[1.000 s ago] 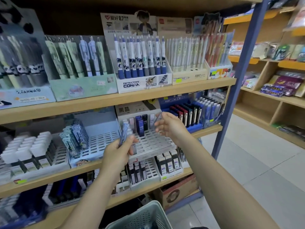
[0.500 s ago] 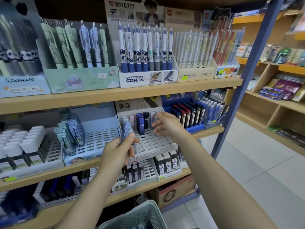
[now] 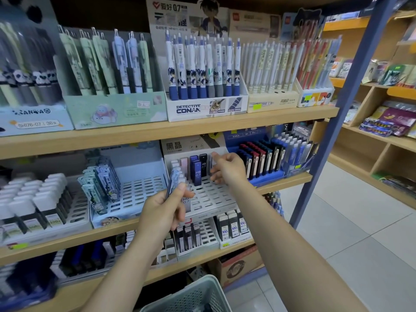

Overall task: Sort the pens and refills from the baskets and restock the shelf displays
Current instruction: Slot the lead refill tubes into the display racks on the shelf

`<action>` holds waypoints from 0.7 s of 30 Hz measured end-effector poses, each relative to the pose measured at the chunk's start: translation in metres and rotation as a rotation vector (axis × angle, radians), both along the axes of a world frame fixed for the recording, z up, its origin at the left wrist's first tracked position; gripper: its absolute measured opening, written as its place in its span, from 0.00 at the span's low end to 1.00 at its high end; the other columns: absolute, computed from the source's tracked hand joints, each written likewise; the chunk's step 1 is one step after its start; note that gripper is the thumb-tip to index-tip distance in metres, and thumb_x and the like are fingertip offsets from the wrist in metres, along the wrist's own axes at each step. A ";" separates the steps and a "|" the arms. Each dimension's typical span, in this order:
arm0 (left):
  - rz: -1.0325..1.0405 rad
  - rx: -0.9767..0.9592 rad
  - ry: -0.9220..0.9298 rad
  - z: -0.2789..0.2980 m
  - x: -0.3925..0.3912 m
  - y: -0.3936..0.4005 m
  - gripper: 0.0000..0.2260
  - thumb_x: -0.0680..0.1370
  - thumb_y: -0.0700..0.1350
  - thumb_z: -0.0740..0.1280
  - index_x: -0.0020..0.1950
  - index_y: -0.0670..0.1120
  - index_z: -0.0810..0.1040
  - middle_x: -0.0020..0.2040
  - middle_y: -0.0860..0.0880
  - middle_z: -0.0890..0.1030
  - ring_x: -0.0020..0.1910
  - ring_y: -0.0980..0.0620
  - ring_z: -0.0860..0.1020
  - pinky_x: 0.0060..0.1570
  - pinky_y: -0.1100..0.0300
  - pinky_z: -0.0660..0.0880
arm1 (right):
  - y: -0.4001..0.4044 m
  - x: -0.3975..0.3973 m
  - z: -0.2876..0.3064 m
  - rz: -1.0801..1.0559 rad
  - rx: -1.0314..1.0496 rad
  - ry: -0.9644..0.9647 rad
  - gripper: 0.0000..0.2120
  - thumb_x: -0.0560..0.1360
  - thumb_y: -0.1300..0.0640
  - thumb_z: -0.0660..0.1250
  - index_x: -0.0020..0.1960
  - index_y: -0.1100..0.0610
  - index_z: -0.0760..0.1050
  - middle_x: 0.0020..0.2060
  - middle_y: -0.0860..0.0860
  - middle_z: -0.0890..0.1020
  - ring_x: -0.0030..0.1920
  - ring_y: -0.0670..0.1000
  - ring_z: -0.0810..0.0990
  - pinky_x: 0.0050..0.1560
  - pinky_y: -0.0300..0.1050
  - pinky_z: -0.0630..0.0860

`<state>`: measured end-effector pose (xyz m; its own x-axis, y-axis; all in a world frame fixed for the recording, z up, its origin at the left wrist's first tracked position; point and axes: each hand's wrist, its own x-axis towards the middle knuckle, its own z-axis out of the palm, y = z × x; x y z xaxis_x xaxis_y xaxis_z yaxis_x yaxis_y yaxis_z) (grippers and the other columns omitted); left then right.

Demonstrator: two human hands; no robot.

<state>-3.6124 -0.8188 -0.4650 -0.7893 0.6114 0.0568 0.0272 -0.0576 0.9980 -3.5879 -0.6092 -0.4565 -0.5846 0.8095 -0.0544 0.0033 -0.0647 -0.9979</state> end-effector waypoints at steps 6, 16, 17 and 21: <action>-0.095 -0.015 0.040 0.005 -0.001 -0.005 0.24 0.73 0.64 0.61 0.51 0.44 0.80 0.28 0.48 0.72 0.25 0.53 0.66 0.26 0.65 0.67 | -0.003 0.002 0.002 0.005 0.040 -0.035 0.13 0.81 0.52 0.66 0.42 0.59 0.72 0.32 0.56 0.80 0.24 0.51 0.77 0.26 0.42 0.74; -0.173 -0.012 0.021 0.015 0.011 0.000 0.15 0.83 0.59 0.58 0.48 0.56 0.82 0.32 0.50 0.74 0.26 0.55 0.67 0.27 0.63 0.62 | -0.071 0.064 0.035 0.509 0.228 0.090 0.12 0.80 0.51 0.67 0.40 0.52 0.82 0.26 0.48 0.76 0.25 0.47 0.68 0.28 0.41 0.63; -0.176 -0.015 0.011 0.016 0.014 0.000 0.15 0.83 0.59 0.58 0.46 0.58 0.83 0.32 0.50 0.74 0.26 0.55 0.67 0.27 0.64 0.63 | -0.072 0.066 0.036 0.502 0.252 0.088 0.08 0.79 0.53 0.69 0.42 0.52 0.82 0.27 0.47 0.77 0.25 0.48 0.68 0.28 0.40 0.63; -0.144 -0.006 -0.059 0.016 0.019 -0.006 0.18 0.84 0.57 0.57 0.48 0.53 0.85 0.33 0.50 0.75 0.27 0.54 0.67 0.27 0.63 0.62 | -0.070 0.070 0.038 0.427 0.228 0.137 0.06 0.79 0.58 0.68 0.49 0.60 0.81 0.29 0.49 0.77 0.26 0.49 0.69 0.27 0.40 0.66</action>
